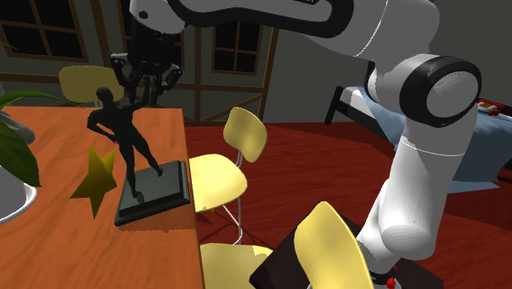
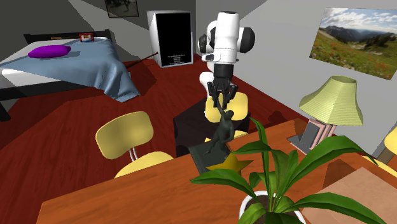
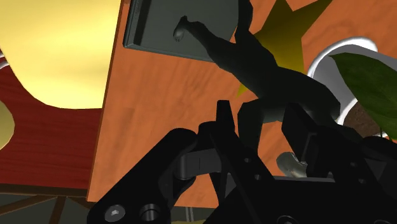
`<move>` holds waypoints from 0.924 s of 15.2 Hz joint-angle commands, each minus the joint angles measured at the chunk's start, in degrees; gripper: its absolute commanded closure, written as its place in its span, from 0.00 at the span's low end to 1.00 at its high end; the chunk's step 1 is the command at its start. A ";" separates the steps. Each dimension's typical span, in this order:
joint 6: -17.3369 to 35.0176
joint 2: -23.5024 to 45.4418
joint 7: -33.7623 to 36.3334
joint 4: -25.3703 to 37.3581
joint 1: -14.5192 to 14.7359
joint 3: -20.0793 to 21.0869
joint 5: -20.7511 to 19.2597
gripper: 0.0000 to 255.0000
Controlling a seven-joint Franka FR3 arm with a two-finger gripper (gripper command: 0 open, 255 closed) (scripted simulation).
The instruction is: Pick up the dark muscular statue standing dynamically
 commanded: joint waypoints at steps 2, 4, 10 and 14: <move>-2.55 1.33 -0.09 2.63 0.30 -0.02 -0.41 1.00; -4.46 2.10 -0.04 5.23 0.70 0.04 -0.81 1.00; -10.74 5.23 0.15 14.35 2.42 0.21 -2.50 1.00; -14.57 7.57 0.23 20.35 3.85 0.24 -3.79 1.00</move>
